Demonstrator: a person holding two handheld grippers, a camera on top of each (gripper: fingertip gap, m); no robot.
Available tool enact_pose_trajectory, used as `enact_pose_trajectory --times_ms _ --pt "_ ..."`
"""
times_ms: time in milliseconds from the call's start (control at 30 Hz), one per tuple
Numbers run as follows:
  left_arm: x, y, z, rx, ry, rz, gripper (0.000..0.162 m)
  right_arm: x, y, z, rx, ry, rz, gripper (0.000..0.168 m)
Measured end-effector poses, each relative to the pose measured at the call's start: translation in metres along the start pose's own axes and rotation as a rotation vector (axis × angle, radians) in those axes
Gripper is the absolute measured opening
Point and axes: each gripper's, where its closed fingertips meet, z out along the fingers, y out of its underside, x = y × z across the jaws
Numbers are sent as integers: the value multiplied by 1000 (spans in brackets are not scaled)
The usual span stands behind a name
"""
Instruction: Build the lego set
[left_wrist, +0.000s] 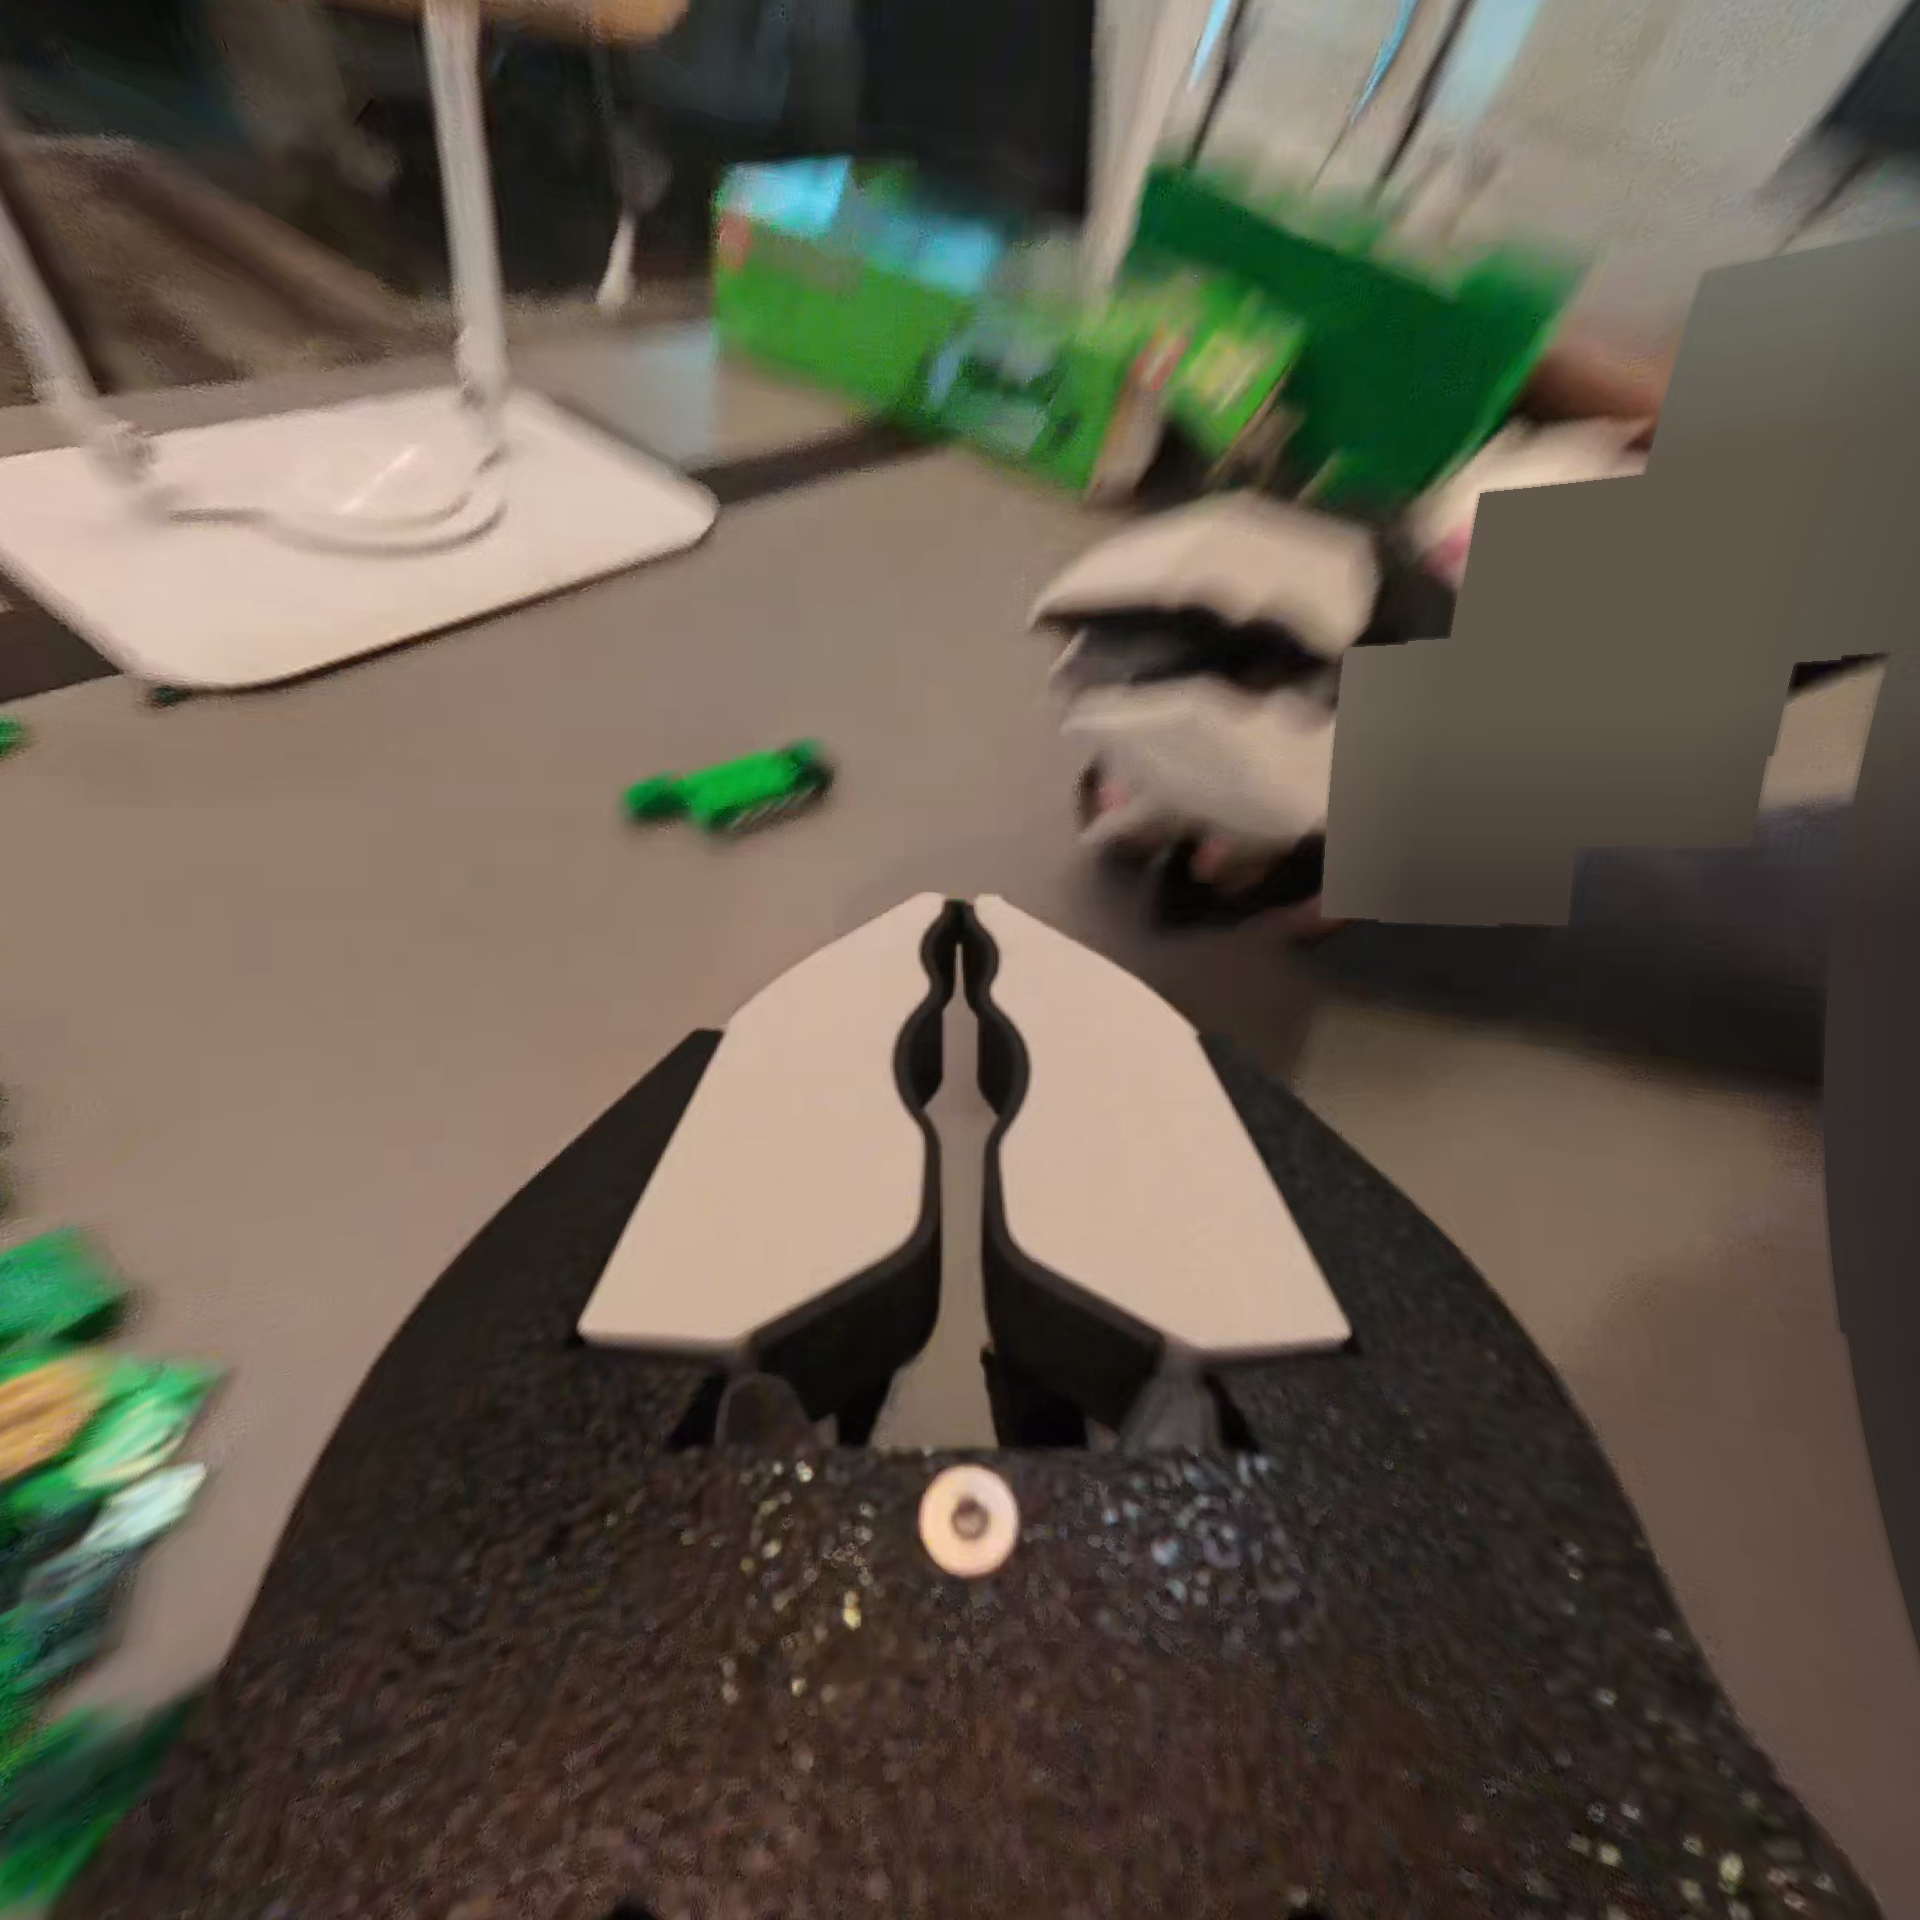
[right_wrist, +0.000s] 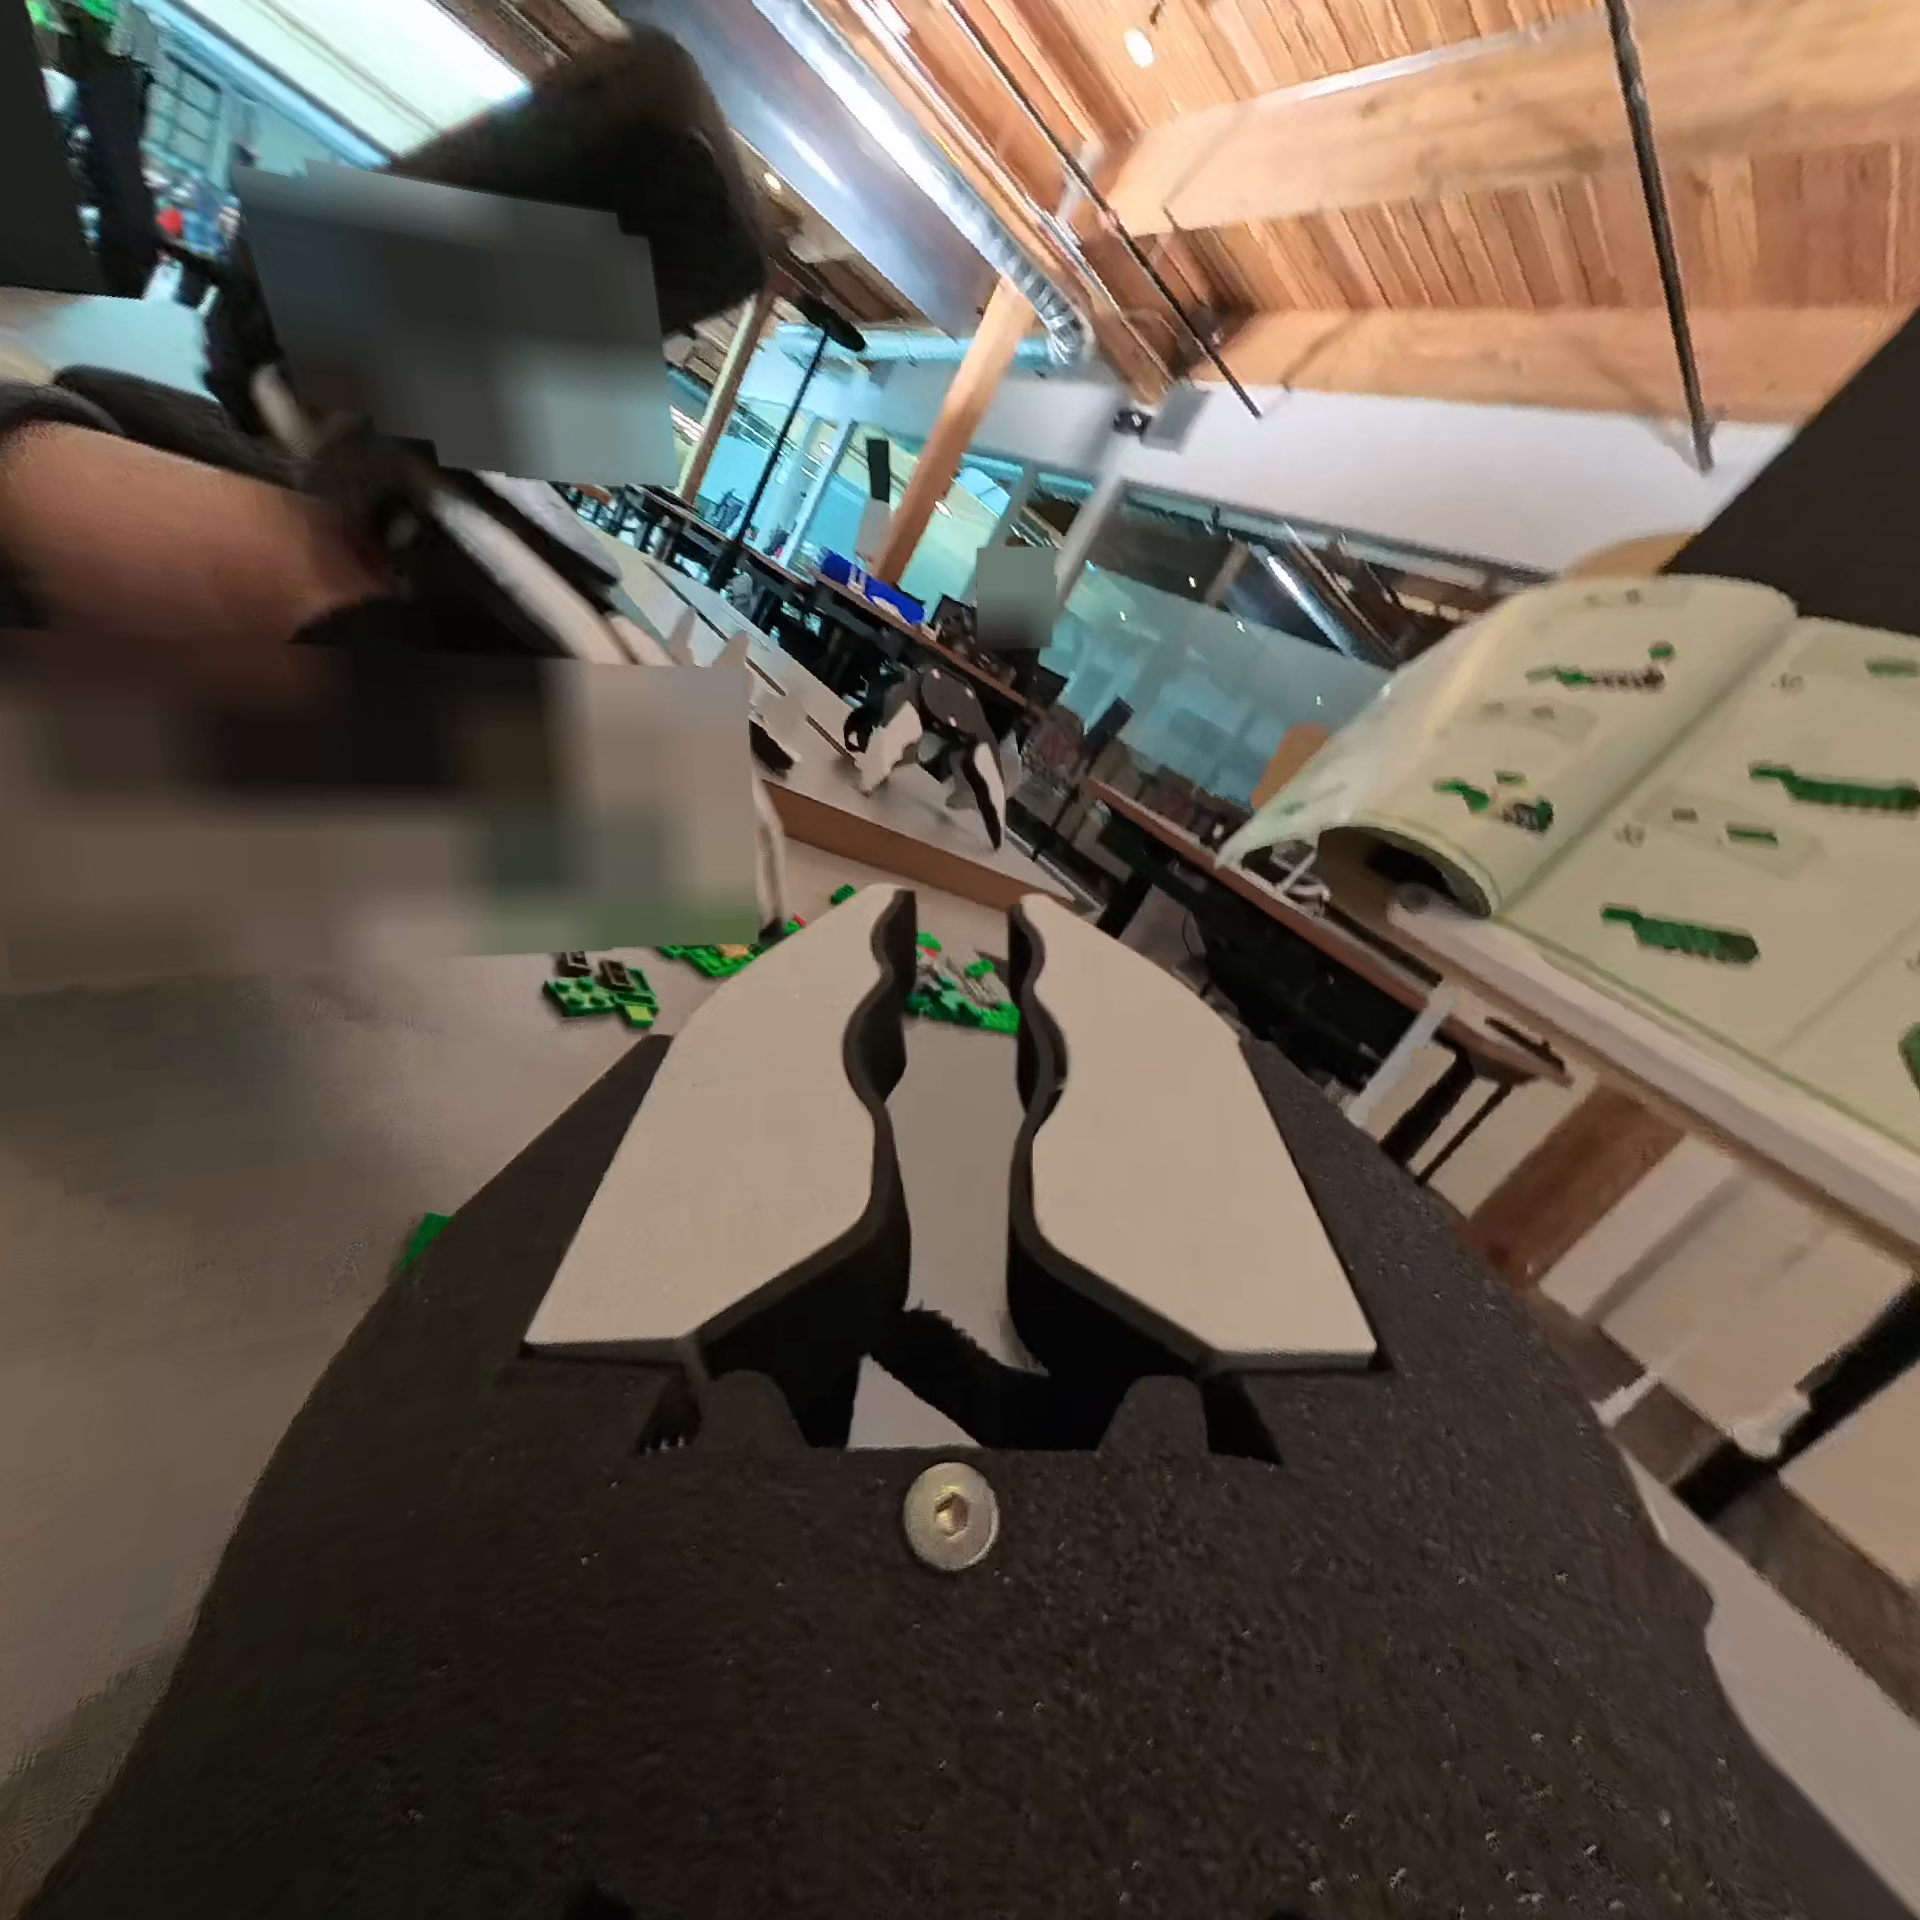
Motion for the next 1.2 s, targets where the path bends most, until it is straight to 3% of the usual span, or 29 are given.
enact_pose_trajectory --times_ms 67,133,233,633,733,800,933,1000,1200 --pt "19 -24 -7 179 195 -185 0 -7 -8 -1 23 -6 -64 18" --pt "19 -34 -9 258 268 -299 0 -9 -14 -2 43 12 -134 20" --pt "19 -33 -5 262 300 -355 0 -11 -13 0 26 23 -191 27" --pt "28 -29 4 243 419 -477 1 -23 -7 4 -35 -29 -257 7" --pt "23 -35 -4 310 435 -463 17 -20 0 6 -106 -42 -217 7" --pt "3 -43 -17 405 334 -410 24 -25 13 5 -216 -121 -190 7" --pt "-55 -24 -43 344 -206 -55 26 -52 47 0 -582 -481 -179 8" --pt "-70 -26 -57 366 -389 39 25 -56 59 -1 -762 -630 -184 8" --pt "-90 -21 -71 336 -627 176 16 -56 88 -5 -1159 -926 -249 8"
